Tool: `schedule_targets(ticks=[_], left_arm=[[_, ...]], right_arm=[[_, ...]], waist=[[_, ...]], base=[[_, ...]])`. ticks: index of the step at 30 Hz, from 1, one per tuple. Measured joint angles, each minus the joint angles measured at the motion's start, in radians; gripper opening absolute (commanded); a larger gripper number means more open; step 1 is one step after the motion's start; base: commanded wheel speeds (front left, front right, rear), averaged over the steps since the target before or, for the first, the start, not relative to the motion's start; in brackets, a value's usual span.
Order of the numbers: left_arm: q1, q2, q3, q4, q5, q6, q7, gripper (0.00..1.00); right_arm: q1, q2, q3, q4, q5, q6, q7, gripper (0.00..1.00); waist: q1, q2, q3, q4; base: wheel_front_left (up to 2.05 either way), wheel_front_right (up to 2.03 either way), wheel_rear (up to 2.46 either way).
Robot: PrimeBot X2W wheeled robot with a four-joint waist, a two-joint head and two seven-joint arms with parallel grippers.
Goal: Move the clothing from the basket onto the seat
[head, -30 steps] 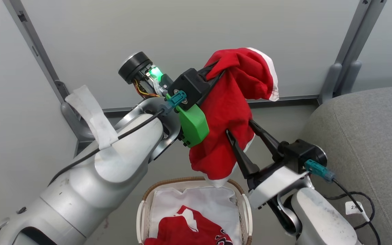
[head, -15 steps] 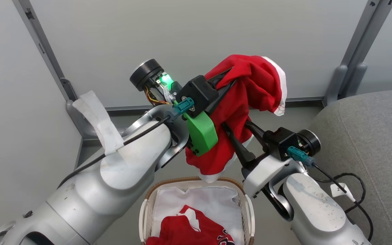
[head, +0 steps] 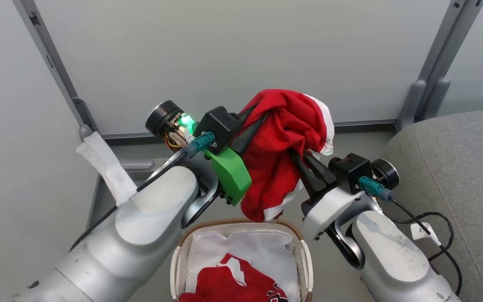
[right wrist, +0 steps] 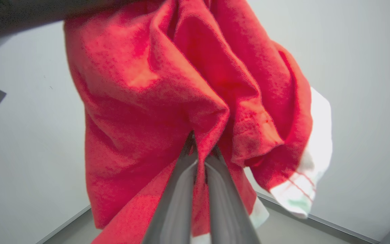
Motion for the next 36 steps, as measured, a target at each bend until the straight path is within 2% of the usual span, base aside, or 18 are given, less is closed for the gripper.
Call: schedule_targets(ticks=[3, 4, 5, 6, 7, 18, 28, 36], left_arm=[[0.036, -0.005, 0.010, 0.017, -0.021, 0.011, -0.027, 0.00], [0.051, -0.008, 0.016, 0.021, -0.028, 0.017, -0.041, 0.24], [0.064, -0.010, 0.020, 0.025, -0.034, 0.018, -0.050, 0.35], [0.081, -0.012, 0.022, 0.031, -0.039, 0.018, -0.060, 0.57], [0.100, -0.016, 0.027, 0.037, -0.051, 0.018, -0.071, 1.00], [0.307, -0.041, 0.091, 0.080, -0.103, 0.004, -0.113, 1.00], [0.483, -0.059, 0.260, 0.035, -0.006, 0.000, -0.118, 1.00], [0.555, -0.089, 0.343, 0.026, 0.060, -0.013, -0.118, 1.00]], right_arm=[[0.004, 0.000, -0.026, -0.010, -0.006, 0.000, 0.000, 0.00], [0.006, 0.000, -0.036, -0.014, -0.011, 0.000, 0.000, 0.00], [0.008, 0.000, -0.045, -0.017, -0.011, 0.000, 0.000, 0.00], [0.013, 0.000, -0.058, -0.021, -0.013, 0.000, 0.000, 0.00], [0.019, 0.000, -0.070, -0.023, -0.019, 0.000, 0.000, 0.00], [0.056, 0.000, -0.200, -0.055, -0.046, 0.000, 0.000, 0.00], [0.098, 0.000, -0.250, -0.078, -0.068, 0.000, 0.000, 0.00], [0.108, 0.000, -0.254, -0.081, -0.074, 0.000, 0.000, 0.00]], waist=[[0.0000, 0.0000, 0.001, -0.003], [0.0000, 0.0000, 0.001, -0.004], [0.0000, 0.0000, 0.001, -0.005], [0.0000, 0.0000, 0.001, -0.005], [0.0000, 0.0000, 0.001, -0.006], [0.0000, 0.0000, 0.005, -0.014], [0.0000, 0.0000, 0.009, -0.029], [0.0000, 0.0000, 0.014, -0.051]], base=[[0.00, 0.00, 0.00], [0.00, 0.00, 0.00], [0.00, 0.00, 0.00], [0.00, 0.00, 0.00], [0.00, 0.00, 0.00], [0.00, 0.00, 0.00], [0.00, 0.00, 0.00], [0.00, 0.00, 0.00]])
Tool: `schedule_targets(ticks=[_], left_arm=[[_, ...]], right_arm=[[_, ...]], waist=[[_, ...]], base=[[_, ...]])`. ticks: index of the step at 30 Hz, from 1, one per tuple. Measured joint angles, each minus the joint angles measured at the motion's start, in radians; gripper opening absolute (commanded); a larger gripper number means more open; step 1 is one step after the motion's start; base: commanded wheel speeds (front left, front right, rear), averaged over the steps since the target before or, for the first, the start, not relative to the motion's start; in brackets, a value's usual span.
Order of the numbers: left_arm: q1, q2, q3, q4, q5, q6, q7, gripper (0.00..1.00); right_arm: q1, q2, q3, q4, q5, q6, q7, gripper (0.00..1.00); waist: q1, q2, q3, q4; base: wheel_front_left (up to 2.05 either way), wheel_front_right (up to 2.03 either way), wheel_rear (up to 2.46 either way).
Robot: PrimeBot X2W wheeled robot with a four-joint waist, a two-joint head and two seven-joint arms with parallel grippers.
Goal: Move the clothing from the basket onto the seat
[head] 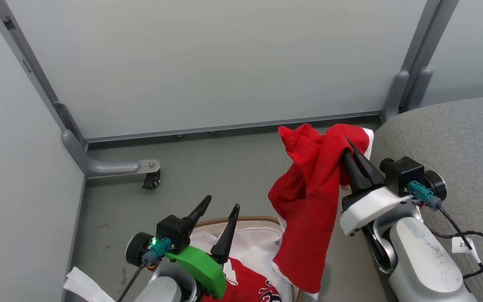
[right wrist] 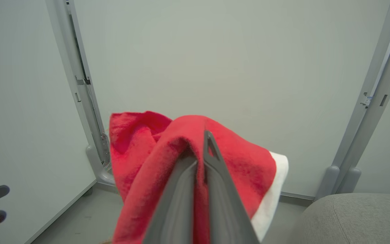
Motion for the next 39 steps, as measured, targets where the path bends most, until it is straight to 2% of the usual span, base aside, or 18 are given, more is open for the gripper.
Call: schedule_targets(ticks=[11, 20, 30, 39], left_arm=[[0.028, -0.031, 0.043, 0.002, 0.057, -0.009, -0.001, 1.00], [0.029, -0.049, 0.036, -0.016, 0.076, -0.009, 0.000, 1.00], [-0.030, -0.055, -0.008, -0.016, 0.086, -0.010, 0.000, 1.00], [-0.065, -0.056, -0.027, -0.008, 0.094, -0.010, -0.001, 1.00]], right_arm=[[-0.006, 0.000, -0.028, -0.005, -0.019, 0.000, 0.000, 0.00], [-0.033, 0.000, -0.063, -0.023, -0.049, 0.000, 0.000, 0.00], [-0.063, -0.001, -0.127, -0.041, -0.061, 0.000, 0.000, 0.00], [-0.079, -0.001, -0.151, -0.052, -0.052, 0.000, 0.000, 0.00]], waist=[[0.0000, 0.0001, 0.009, -0.077], [0.0000, 0.0000, 0.028, -0.209], [0.0000, 0.0000, 0.087, -0.392], [0.0000, 0.0001, 0.166, -0.467]], base=[[0.00, 0.00, 0.00], [0.00, 0.00, 0.00], [0.00, 0.00, 0.00], [0.00, 0.00, 0.00]])
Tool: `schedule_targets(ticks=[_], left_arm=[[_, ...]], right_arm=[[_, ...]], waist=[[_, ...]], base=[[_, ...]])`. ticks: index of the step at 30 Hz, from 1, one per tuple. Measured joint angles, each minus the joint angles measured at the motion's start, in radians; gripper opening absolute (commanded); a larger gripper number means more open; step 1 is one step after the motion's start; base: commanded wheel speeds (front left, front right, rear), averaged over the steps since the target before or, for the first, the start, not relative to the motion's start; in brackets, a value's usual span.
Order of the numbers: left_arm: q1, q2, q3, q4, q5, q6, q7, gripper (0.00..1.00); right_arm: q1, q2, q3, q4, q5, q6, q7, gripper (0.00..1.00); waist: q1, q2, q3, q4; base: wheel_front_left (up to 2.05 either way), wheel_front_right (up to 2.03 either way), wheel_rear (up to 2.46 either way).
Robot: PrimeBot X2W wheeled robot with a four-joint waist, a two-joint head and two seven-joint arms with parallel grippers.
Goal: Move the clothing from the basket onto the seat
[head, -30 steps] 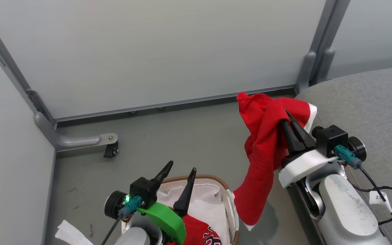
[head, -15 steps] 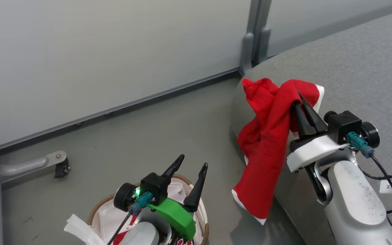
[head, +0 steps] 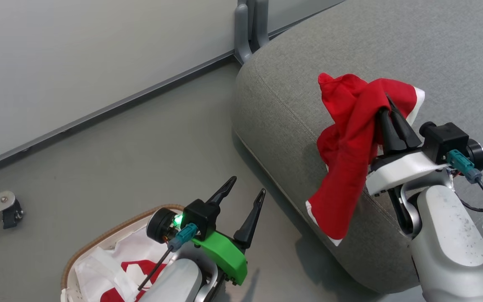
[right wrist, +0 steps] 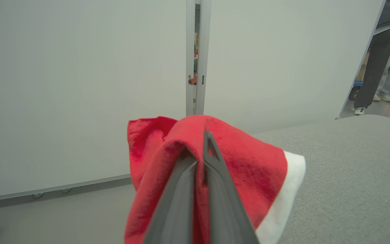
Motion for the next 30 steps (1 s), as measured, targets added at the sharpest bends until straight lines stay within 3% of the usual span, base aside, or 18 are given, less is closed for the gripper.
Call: schedule_targets(ticks=[8, 15, 24, 30], left_arm=[[-0.049, 0.012, -0.020, -0.004, 0.005, 0.000, 0.000, 1.00], [-0.120, 0.044, -0.043, -0.005, 0.020, 0.000, 0.000, 1.00], [-0.191, 0.069, -0.069, -0.027, 0.037, 0.000, 0.000, 1.00], [-0.218, 0.085, -0.066, -0.041, 0.056, 0.000, 0.000, 1.00]], right_arm=[[-0.117, 0.000, -0.048, 0.010, -0.030, 0.000, 0.000, 0.00], [-0.365, -0.015, -0.143, 0.040, -0.123, 0.000, 0.000, 0.00], [-0.673, -0.173, -0.303, 0.118, -0.192, 0.000, 0.000, 0.00], [-0.733, -0.287, -0.363, 0.218, -0.228, 0.000, 0.000, 0.00]], waist=[[0.0000, 0.0000, 0.079, 0.004], [0.0000, 0.0000, 0.177, 0.033], [0.0001, 0.0000, 0.319, 0.091], [0.0002, 0.0000, 0.408, 0.137]], base=[[0.00, 0.00, 0.00], [0.00, 0.00, 0.00], [0.00, 0.00, 0.00], [0.00, 0.00, 0.00]])
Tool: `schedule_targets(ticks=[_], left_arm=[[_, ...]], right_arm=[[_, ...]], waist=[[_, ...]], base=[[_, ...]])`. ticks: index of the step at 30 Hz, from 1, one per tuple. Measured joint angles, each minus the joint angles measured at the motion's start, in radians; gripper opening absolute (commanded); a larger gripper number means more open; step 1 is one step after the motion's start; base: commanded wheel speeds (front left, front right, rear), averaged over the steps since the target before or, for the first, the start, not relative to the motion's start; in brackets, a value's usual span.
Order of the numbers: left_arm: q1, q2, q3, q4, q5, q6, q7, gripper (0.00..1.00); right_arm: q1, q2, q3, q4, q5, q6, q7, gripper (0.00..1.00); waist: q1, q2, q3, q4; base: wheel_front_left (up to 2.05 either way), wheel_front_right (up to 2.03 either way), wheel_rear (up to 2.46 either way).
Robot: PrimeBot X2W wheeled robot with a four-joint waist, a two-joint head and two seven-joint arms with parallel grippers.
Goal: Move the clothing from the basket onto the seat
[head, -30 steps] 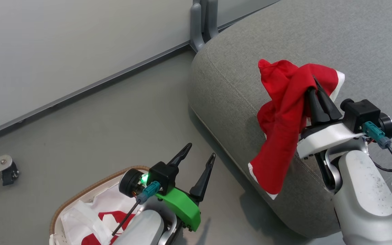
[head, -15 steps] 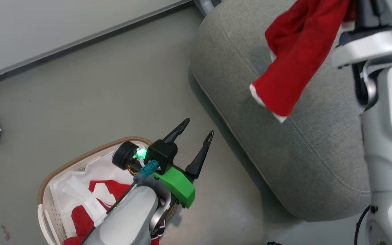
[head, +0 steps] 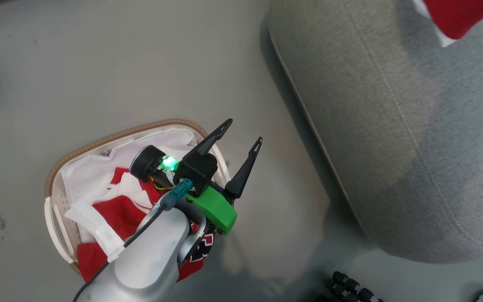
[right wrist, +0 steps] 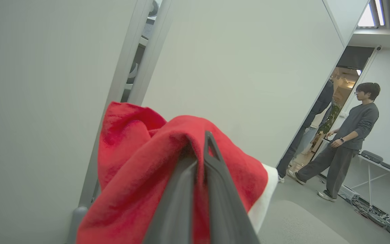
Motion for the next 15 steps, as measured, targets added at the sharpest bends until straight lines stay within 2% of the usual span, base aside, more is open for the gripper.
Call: schedule_targets(ticks=[4, 10, 15], left_arm=[[-0.004, 0.009, 0.009, -0.016, 0.010, 0.003, 0.000, 1.00], [-0.004, 0.022, 0.026, -0.030, 0.013, 0.016, 0.000, 1.00], [-0.004, 0.036, 0.036, -0.035, 0.017, 0.019, 0.000, 1.00]], right_arm=[[0.006, -0.037, -0.048, 0.056, -0.015, 0.000, 0.000, 0.00], [0.088, -0.044, -0.113, 0.116, -0.051, 0.000, 0.000, 0.00], [0.161, 0.020, -0.151, 0.162, -0.083, 0.000, 0.000, 0.00]], waist=[[0.0000, 0.0000, 0.054, 0.026], [0.0000, 0.0000, 0.118, 0.058], [0.0000, 0.0000, 0.152, 0.075]], base=[[0.00, 0.00, 0.00], [0.00, 0.00, 0.00], [0.00, 0.00, 0.00]])
